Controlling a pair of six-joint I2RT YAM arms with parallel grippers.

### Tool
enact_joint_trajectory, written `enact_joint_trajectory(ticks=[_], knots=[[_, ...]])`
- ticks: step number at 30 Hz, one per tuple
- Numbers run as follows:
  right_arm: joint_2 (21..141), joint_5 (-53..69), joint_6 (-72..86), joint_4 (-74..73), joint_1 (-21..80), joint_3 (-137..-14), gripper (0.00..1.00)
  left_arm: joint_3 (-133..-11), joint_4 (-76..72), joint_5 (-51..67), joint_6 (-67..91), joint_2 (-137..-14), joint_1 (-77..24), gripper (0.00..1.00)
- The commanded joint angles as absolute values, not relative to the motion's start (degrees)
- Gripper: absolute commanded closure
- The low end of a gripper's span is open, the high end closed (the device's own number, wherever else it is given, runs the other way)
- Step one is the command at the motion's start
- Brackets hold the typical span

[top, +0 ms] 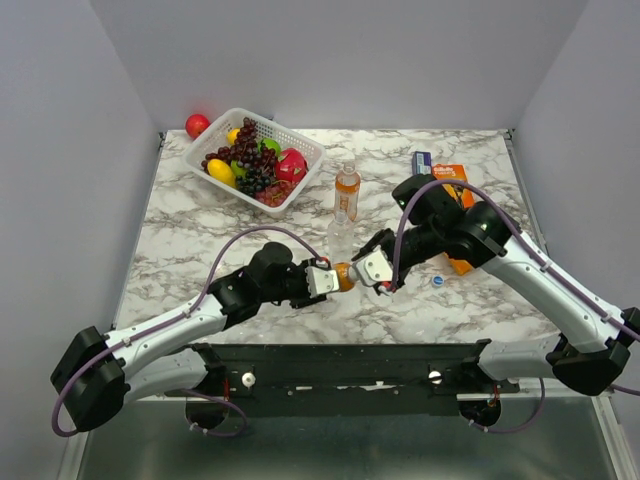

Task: Screw on the bottle caps

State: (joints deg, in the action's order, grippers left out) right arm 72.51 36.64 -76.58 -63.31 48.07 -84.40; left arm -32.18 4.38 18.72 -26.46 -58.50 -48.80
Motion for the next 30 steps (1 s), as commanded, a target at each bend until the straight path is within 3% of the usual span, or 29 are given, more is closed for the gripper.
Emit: enact_joint_trajectory(ticks=[1, 8, 13, 16, 22, 27, 30], knots=[[73.8, 37.2, -78.7, -65.3, 48.6, -84.4, 0.48, -34.0, 1.9, 21.4, -26.6, -58.6, -48.5, 1.0], [75.0, 38.0, -77.8, -65.7, 48.8, -85.0, 0.52, -34.4, 0.3, 21.4, -25.9, -59.6, -48.2, 1.0], [77.1, 38.9, -69.8, -64.2, 48.8, -88.4, 0.85, -34.2, -1.1, 20.1, -24.6, -60.0, -48.1, 1.0], [81.9, 38.5, -55.5, -64.9, 48.6, -94.4, 0.92, -33.5, -5.1, 12.7, -20.6, -60.0, -48.0, 1.0], [92.5, 39.1, -29.2, -69.7, 43.8, -104.6, 0.96, -32.5, -12.9, -11.1, -13.7, -60.4, -48.4, 1.0], [94.8, 40.6, -14.6, -68.4, 39.7, -106.0, 0.99, -33.5, -13.0, -13.2, -12.0, -60.9, -48.5, 1.0], [94.6, 41.0, -17.7, -67.9, 39.7, -107.3, 0.89, -33.3, -12.3, -10.7, -10.4, -60.6, -48.4, 1.0]])
